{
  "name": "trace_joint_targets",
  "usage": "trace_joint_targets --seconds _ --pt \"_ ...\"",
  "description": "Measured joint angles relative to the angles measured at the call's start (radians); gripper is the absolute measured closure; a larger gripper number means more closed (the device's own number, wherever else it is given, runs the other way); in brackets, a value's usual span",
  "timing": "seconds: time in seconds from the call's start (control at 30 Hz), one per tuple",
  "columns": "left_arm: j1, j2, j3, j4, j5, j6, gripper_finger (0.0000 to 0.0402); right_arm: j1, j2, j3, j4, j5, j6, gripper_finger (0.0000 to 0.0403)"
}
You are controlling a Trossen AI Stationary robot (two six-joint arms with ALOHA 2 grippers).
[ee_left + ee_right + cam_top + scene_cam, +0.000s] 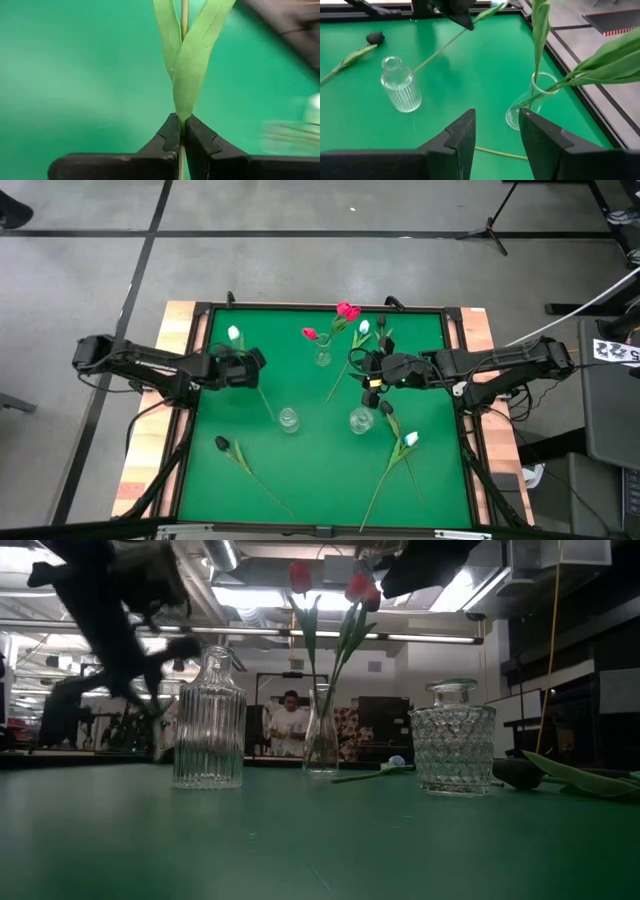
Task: Sort flowers into vase by color
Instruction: Put the left white tulip into the bottom left transparent vase
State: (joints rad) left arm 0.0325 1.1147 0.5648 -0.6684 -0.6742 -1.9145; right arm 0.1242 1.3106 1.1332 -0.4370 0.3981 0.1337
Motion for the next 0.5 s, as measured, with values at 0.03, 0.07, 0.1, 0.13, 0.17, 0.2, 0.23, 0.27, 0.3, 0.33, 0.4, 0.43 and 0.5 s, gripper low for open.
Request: trace_joint_targets --seconds 0.03,0.07,0.1,0.13,0.17,0.2,0.23,0.27,0.3,0.33,0.4,0.43,0.5 --pt "-0.001 -0.022 0.0 0.041 -0.029 0.053 0.0397 0.0 0.0 0.0 0.008 0.0 0.0 0.0252" --pt "-0.001 -0.044 0.001 0.087 -0.054 0.114 0.0397 0.0 0.0 0.0 0.019 0.0 -0.001 0.0251" --pt "-0.001 -0.065 0.001 0.129 -0.073 0.179 0.0397 0.0 0.0 0.0 0.031 0.0 -0.003 0.0251" --pt "-0.001 -0.089 0.001 0.178 -0.091 0.255 0.0395 0.0 0.0 0.0 0.041 0.0 -0.004 0.0252" --pt "0.0 -0.109 0.001 0.232 -0.101 0.33 0.0394 0.0 0.0 0.0 0.051 0.0 -0.004 0.0252" --pt "0.001 -0.129 0.002 0.28 -0.105 0.403 0.0393 0.0 0.0 0.0 0.057 0.0 -0.005 0.0252" --pt "0.001 -0.149 0.002 0.33 -0.106 0.477 0.0392 0.0 0.0 0.0 0.063 0.0 -0.005 0.0252" --pt "0.001 -0.166 0.002 0.382 -0.109 0.55 0.0393 0.0 0.0 0.0 0.071 0.0 -0.005 0.0252" --pt "0.001 -0.182 0.002 0.438 -0.109 0.619 0.0394 0.0 0.0 0.0 0.079 -0.001 -0.006 0.0252" --pt "0.0 -0.198 0.003 0.488 -0.109 0.683 0.0396 0.0 0.0 0.0 0.083 0.0 -0.007 0.0252" --pt "-0.008 -0.227 0.003 0.596 -0.109 0.813 0.0398 0.0 -0.003 0.0 0.086 -0.001 -0.007 0.0252" --pt "-0.013 -0.238 0.003 0.657 -0.109 0.88 0.0398 0.0 -0.007 0.0 0.08 0.0 -0.007 0.0252" --pt "-0.029 -0.261 0.003 0.763 -0.103 1.012 0.0395 0.0 -0.018 0.0 0.085 0.011 -0.008 0.0252"
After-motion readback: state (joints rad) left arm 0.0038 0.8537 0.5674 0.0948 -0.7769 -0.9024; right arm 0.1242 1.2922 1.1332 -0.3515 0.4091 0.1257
